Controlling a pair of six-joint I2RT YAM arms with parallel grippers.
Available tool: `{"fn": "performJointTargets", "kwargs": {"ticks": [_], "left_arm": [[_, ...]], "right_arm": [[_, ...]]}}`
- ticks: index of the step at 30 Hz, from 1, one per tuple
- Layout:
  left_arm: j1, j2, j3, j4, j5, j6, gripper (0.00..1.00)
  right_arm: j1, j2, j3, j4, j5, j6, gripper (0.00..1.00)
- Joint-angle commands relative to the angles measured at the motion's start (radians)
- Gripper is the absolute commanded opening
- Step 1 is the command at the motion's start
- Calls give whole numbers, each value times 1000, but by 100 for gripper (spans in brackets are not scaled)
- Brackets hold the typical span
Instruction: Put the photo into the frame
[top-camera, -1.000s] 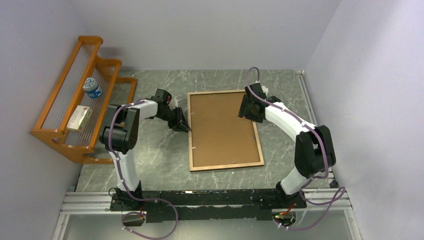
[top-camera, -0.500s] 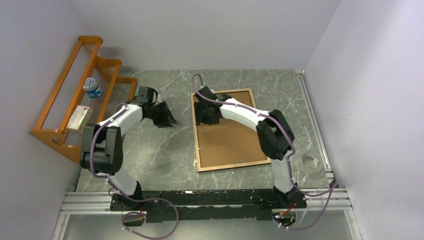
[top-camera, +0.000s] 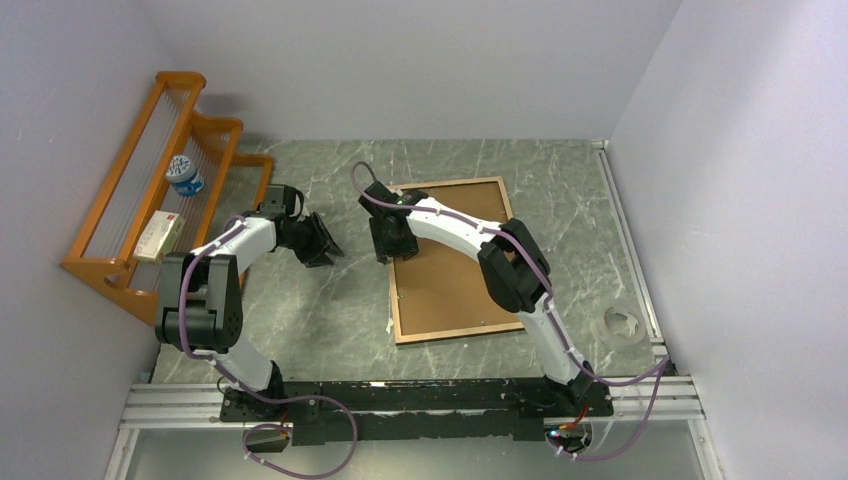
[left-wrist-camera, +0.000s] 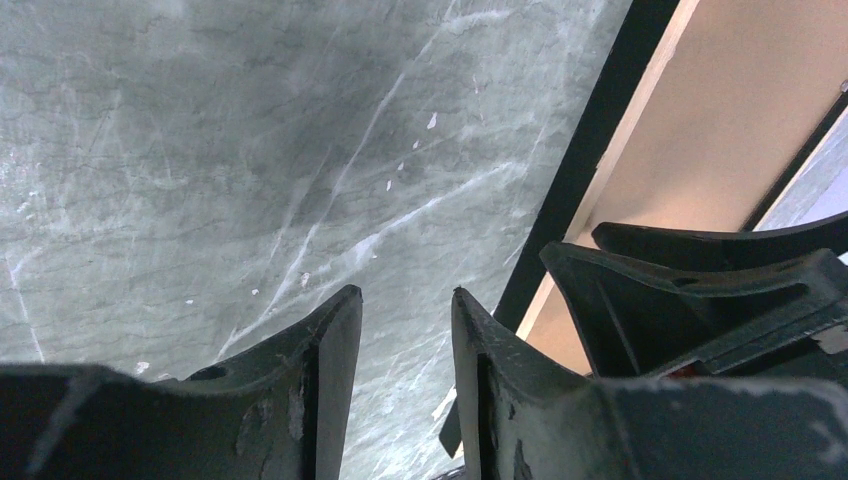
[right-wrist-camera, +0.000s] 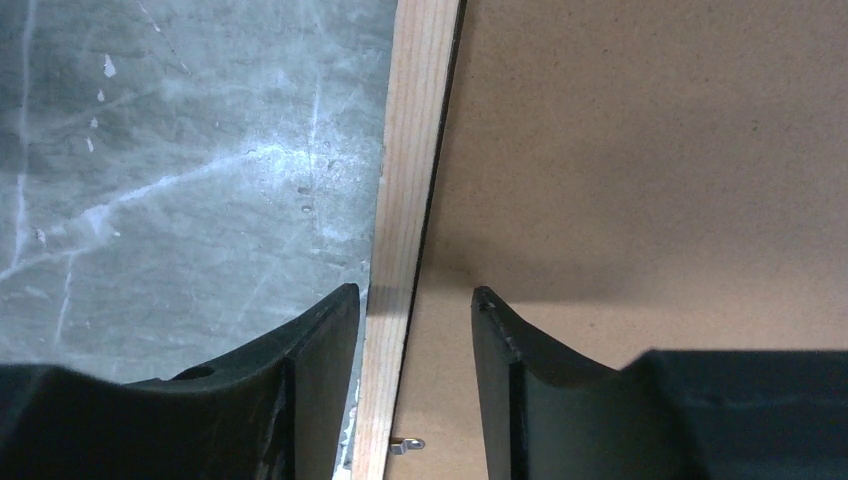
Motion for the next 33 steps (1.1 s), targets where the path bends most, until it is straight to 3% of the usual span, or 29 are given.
{"fn": "performJointTargets", "kwargs": {"ticks": [1,11,17,20,23,29,33], "left_arm": [[12,-10,-4,24,36,-19,45],[27,-16,13,8,67,-7,53],[28,-37,35,-12,81,30,60],[28,-53,16,31,143,47,69],[29,-85,-21,89,209,41,76],[24,-169,-100,230,382,22,77],[-1,-148,-114,278,490,22,77]], "right_arm": [[12,37,89,-94,31,-3,46],[28,116,200,-173,73,21,29],[28,135,247,-164,48,26,9],[27,55,216,-80,7,4,1],[18,-38,185,13,-43,-6,0],[-22,-94,237,36,-168,28,0],[-35,-103,266,41,-215,47,0]]}}
